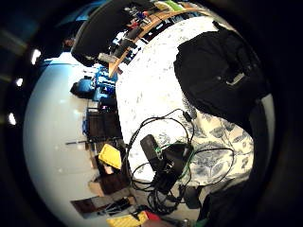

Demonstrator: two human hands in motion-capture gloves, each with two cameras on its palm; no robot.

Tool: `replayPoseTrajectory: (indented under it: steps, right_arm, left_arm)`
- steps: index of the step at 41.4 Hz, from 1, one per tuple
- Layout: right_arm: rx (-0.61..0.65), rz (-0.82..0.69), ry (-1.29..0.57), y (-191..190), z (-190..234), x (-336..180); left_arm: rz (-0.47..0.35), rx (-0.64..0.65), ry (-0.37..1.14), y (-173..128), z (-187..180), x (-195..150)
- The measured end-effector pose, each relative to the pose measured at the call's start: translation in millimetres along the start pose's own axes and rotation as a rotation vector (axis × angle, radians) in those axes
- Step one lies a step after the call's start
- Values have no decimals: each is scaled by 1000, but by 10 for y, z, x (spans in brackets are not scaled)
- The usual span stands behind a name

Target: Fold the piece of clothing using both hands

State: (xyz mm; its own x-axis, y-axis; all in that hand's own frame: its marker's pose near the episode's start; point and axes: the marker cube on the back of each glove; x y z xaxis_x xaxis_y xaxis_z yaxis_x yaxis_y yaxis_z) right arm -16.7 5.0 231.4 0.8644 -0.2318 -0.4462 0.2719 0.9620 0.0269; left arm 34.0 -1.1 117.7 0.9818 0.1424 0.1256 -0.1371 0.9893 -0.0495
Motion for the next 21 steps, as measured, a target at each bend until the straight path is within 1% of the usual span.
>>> replayPoseTrajectory:
  steps: [6, 11, 16, 19, 21]
  right_arm:
    - [19, -69, 82, 131, -317, -5]
    - [26, -114, 50, 225, -669, -22]
    - [78, -109, 37, 156, -959, 27]
    - [105, -75, 63, 11, -1116, 110]
    - [127, -31, 65, -208, -1181, 185]
  left_arm:
    - [20, -34, 18, 273, -1, -14]
    - [-3, -29, 44, 439, -72, -137]
    - [-24, -28, 94, 543, -229, -307]
    - [-65, 19, 101, 476, -352, -400]
    - [-123, 91, 82, 280, -405, -474]
